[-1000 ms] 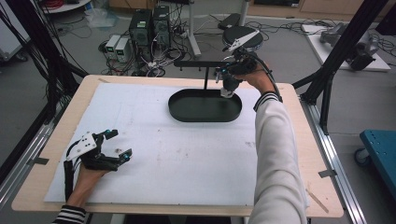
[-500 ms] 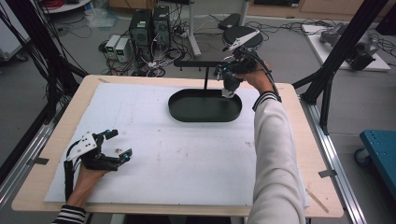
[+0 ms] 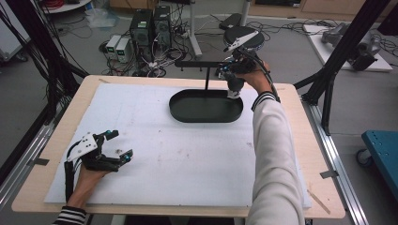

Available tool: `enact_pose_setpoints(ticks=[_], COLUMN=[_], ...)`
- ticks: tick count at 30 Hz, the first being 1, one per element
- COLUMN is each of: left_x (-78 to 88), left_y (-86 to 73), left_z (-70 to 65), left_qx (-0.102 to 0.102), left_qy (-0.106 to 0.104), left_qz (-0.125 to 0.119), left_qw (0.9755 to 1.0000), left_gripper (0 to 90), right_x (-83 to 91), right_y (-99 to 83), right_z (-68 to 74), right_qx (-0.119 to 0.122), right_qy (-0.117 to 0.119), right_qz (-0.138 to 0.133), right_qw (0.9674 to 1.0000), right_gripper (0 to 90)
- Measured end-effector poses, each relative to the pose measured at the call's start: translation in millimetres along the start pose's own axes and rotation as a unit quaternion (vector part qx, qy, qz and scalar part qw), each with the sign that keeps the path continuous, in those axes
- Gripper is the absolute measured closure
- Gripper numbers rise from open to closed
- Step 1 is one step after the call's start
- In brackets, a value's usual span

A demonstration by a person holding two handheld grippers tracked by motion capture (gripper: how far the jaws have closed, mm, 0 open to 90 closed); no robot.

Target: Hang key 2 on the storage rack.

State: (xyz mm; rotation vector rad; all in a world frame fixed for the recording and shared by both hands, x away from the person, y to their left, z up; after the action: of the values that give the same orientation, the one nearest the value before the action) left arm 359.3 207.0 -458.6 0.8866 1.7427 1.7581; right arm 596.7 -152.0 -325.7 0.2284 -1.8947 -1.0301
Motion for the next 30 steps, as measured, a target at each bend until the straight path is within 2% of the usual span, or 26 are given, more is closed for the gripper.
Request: enact_pose_setpoints(ticks=[5, 8, 9, 11, 12, 13, 16, 18, 20, 23, 25, 28, 30], left_x=[0.1, 0.0, 0.1, 0.0, 0.0, -0.1, 0.0, 0.1, 0.1, 0.2, 0.2, 0.2, 0.5], left_y=[0.1, 0.0, 0.1, 0.0, 0.0, 0.0, -0.1, 0.1, 0.0, -0.1, 0.1, -0.1, -0.2], left_z=[0.4, 0.6, 0.6, 0.6, 0.4, 0.2, 0.7, 0.7, 0.7, 0.8, 0.7, 0.6, 0.5], left_qx=[-0.001, 0.0, 0.001, 0.0, 0.0, 0.001, 0.0, 0.001, -0.001, 0.0, 0.001, 0.0, -0.002], left_qy=[0.0, 0.002, 0.001, 0.002, 0.002, 0.003, 0.003, 0.001, 0.003, 0.002, 0.001, 0.002, 0.002], left_qz=[0.0, 0.001, 0.0, 0.0, 0.001, 0.0, 0.001, -0.001, 0.001, 0.001, 0.0, 0.001, 0.001], left_qw=[1.0, 1.0, 1.0, 1.0, 1.0, 1.0, 1.0, 1.0, 1.0, 1.0, 1.0, 1.0, 1.0], left_gripper=[1.7, 1.7, 1.7, 1.7, 1.7, 1.7, 1.7, 1.7, 1.7, 1.7, 1.7, 1.7, 1.7], right_x=[1.4, 2.6, 3.6, 6.8, 10.0, 12.0, 23.6, 29.8, 36.2, 46.1, 53.1, 63.7, 73.5], right_y=[2.4, 4.0, 4.1, 7.7, 10.9, 13.5, 24.0, 26.9, 30.7, 33.6, 31.6, 26.5, 24.5], right_z=[-3.6, -3.9, -4.5, -7.8, -9.1, -9.3, -0.5, 4.7, 13.3, 20.9, 25.1, 33.5, 40.0], right_qx=[-0.007, -0.002, 0.001, 0.001, -0.012, -0.021, -0.032, -0.034, -0.041, -0.038, -0.049, -0.053, -0.053], right_qy=[-0.017, -0.028, -0.033, -0.054, -0.062, -0.067, -0.036, -0.034, -0.016, -0.018, -0.018, -0.015, -0.014], right_qz=[-0.011, -0.016, -0.017, -0.034, -0.047, -0.059, -0.098, -0.098, -0.104, -0.118, -0.122, -0.122, -0.144], right_qw=[0.9998, 0.9995, 0.9993, 0.9979, 0.9969, 0.9958, 0.994, 0.994, 0.9936, 0.9921, 0.9911, 0.991, 0.9881], right_gripper=[81.1, 66.7, 59.9, 29.8, 10.1, 4.0, 1.4, 1.3, 1.3, 1.4, 1.4, 1.4, 2.9])
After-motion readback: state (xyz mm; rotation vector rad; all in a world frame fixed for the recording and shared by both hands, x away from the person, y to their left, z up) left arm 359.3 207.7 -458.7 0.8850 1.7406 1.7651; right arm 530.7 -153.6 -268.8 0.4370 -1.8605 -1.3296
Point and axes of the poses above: each handheld gripper's, and its own axes: x roughly backward along the jaws, y roughly out of its top, z roughly to its left, the point moved 9 cm from there along -x, roughly forward along the jaws
